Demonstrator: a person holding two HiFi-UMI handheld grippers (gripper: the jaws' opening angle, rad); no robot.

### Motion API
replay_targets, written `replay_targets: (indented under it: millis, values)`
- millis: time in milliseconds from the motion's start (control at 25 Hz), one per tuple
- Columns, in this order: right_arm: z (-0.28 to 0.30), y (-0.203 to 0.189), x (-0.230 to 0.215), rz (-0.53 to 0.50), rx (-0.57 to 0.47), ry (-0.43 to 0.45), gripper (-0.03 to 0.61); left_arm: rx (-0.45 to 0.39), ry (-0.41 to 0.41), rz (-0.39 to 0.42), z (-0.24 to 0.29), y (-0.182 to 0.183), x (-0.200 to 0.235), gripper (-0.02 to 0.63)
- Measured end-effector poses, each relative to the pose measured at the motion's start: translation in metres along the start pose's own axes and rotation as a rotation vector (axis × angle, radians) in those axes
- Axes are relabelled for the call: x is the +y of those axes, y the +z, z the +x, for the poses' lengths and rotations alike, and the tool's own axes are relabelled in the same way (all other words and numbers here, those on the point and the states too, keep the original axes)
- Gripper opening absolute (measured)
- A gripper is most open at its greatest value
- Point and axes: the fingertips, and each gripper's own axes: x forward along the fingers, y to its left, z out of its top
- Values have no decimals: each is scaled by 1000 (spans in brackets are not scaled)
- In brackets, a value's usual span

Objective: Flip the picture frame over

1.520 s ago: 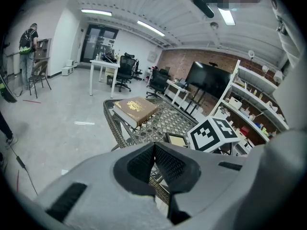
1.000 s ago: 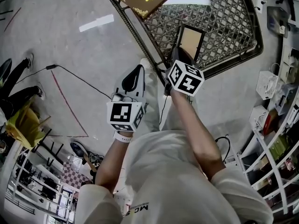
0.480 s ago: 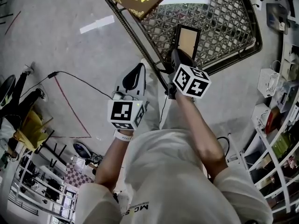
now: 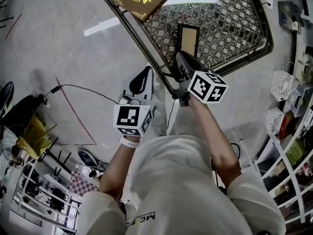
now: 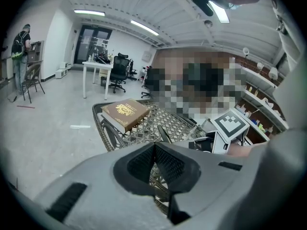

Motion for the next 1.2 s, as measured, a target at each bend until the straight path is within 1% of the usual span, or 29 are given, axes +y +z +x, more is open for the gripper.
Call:
replay_targets:
  millis: [120, 320, 560, 760, 1000, 1200]
  values:
    - [-2, 2, 4, 24, 6, 66, 54, 3, -1, 4, 3, 0, -3, 25]
    - [-7, 3, 11, 35, 42, 186, 55, 7, -8, 13, 6, 3, -9, 25]
    - [-10, 7, 12, 88, 70, 311, 54, 10, -15, 15, 13, 5, -18, 25]
    - [-13, 6, 15, 125, 124, 426, 55, 15, -25, 18, 21, 5, -27, 25]
    - [-19, 3, 20, 153, 192, 523, 55, 20, -28, 23, 23, 9, -33, 25]
    - [-21, 9, 10, 217, 199, 596, 55, 20, -30, 25, 31, 9, -39, 25]
